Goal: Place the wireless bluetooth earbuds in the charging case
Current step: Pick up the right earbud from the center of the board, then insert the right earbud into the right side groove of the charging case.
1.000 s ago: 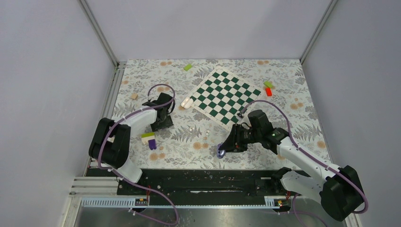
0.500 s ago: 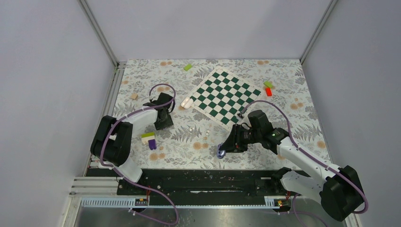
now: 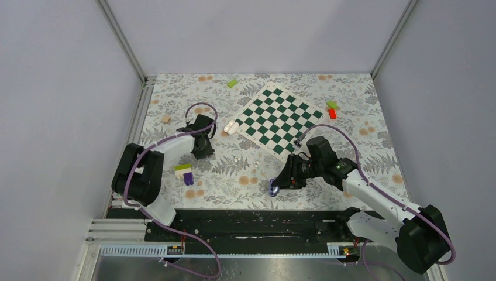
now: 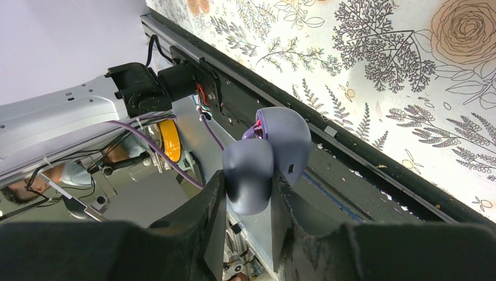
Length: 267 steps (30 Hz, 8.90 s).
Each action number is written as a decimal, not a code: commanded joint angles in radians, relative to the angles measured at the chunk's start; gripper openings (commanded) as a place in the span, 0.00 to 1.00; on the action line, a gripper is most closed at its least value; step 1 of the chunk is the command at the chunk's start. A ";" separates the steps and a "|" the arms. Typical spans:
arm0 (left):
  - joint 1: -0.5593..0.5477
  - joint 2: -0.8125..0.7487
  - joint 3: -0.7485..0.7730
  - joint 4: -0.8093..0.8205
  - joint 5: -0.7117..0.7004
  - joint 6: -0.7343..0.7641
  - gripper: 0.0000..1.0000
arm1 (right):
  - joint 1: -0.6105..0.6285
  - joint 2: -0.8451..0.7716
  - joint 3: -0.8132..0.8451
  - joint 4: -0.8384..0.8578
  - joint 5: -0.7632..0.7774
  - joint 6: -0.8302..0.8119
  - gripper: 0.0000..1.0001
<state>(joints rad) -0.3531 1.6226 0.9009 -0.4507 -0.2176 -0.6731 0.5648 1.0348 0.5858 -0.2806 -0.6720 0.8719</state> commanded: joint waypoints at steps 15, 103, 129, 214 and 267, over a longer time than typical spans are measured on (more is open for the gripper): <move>-0.166 -0.224 0.133 -0.242 0.172 0.202 0.21 | -0.004 0.063 0.073 -0.003 0.036 -0.041 0.00; -0.596 -0.351 0.305 -0.213 0.534 0.502 0.19 | -0.031 0.121 0.130 0.302 -0.207 0.234 0.00; -0.595 -0.346 0.317 -0.235 0.539 0.509 0.34 | -0.031 0.113 0.106 0.345 -0.196 0.259 0.00; -0.595 -0.314 0.397 -0.301 0.524 0.629 0.35 | -0.033 0.150 0.062 0.538 -0.235 0.368 0.00; -0.464 -0.190 0.512 -0.276 0.582 0.676 0.47 | -0.141 0.379 0.168 0.650 -0.350 0.407 0.00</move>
<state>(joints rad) -0.8207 1.4689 1.3621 -0.7734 0.3382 0.0071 0.4229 1.4204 0.7170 0.3271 -0.9897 1.2675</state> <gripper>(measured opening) 0.467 0.329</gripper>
